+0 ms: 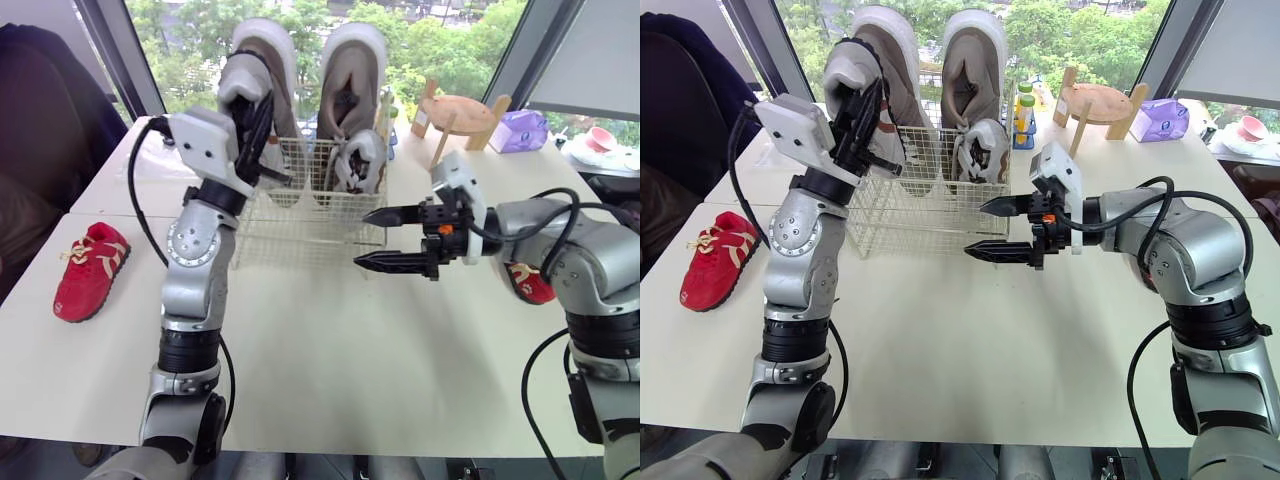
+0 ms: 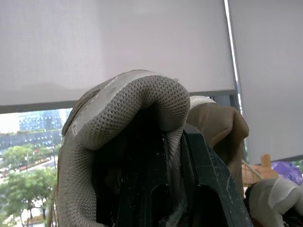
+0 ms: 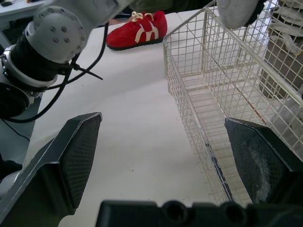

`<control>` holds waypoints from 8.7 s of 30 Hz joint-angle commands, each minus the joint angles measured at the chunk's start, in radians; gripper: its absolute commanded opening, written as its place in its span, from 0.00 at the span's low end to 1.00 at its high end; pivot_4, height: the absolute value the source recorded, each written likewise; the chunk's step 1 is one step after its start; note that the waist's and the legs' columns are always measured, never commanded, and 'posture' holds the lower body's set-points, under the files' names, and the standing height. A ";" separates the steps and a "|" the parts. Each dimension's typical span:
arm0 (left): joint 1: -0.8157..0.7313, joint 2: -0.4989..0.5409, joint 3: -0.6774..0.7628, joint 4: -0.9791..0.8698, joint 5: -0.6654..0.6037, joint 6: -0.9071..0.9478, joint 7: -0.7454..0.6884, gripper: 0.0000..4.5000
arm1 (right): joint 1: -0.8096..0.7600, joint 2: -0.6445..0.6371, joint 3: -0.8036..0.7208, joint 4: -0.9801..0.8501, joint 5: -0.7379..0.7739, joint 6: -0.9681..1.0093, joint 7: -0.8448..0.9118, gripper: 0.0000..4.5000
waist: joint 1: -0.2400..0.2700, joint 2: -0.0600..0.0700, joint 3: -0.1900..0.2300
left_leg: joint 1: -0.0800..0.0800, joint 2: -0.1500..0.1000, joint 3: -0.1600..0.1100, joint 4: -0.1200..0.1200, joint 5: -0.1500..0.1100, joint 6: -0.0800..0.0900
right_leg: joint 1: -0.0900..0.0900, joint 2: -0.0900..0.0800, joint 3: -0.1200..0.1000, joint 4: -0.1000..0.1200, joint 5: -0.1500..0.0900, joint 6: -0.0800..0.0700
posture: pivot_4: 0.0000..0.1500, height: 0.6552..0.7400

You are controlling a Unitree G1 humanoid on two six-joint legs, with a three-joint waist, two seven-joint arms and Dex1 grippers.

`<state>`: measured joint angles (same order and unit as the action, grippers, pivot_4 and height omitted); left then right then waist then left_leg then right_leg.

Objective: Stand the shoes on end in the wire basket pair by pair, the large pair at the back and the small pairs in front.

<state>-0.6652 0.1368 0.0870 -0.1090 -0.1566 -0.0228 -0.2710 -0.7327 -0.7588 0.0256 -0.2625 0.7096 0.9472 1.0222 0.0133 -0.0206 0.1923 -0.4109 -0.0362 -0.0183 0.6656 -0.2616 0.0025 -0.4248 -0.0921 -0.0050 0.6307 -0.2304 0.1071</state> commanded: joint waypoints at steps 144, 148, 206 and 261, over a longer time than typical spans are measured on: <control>-0.450 0.632 0.161 0.272 -1.402 1.170 -0.234 0.88 | -0.404 0.125 0.000 0.343 -0.354 -0.938 0.131 0.49 | -0.027 0.011 -0.003 | 0.001 0.006 0.001 -0.001 0.002 -0.001 | -0.001 0.009 0.004 0.000 0.000 0.000 | 1.00 1.00; -0.459 0.627 0.178 0.284 -1.374 1.179 -0.268 0.50 | -0.387 0.121 0.004 0.315 -0.365 -0.936 0.127 0.49 | -0.027 0.011 -0.003 | 0.001 0.007 0.001 -0.001 0.002 -0.001 | -0.001 0.009 0.004 0.000 0.000 0.000 | 1.00 1.00; 0.076 0.294 0.218 -0.311 -1.265 0.798 0.081 0.99 | -0.288 0.619 -0.407 0.119 0.786 -0.338 -0.833 0.20 | -0.031 0.013 -0.003 | 0.001 0.009 0.001 -0.003 0.002 -0.001 | -0.002 0.011 0.004 0.000 0.001 -0.002 | 1.00 1.00; 0.521 0.927 0.402 -0.285 -1.241 0.987 0.569 1.00 | -0.378 0.013 -0.123 0.470 -0.150 -0.394 0.305 0.99 | -0.024 0.013 -0.002 | 0.001 0.010 0.006 -0.006 0.000 -0.001 | -0.003 0.005 0.006 -0.005 -0.001 -0.010 | 1.00 1.00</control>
<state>-0.1238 1.0359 0.4560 -0.4568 -1.4069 0.9194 0.2586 -1.0693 -0.7283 -0.0499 0.2456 0.5238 0.5358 1.3358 -0.0103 -0.0076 0.1902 -0.4099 -0.0259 -0.0124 0.6597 -0.2614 0.0018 -0.4280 -0.0872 0.0011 0.6256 -0.2317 0.0970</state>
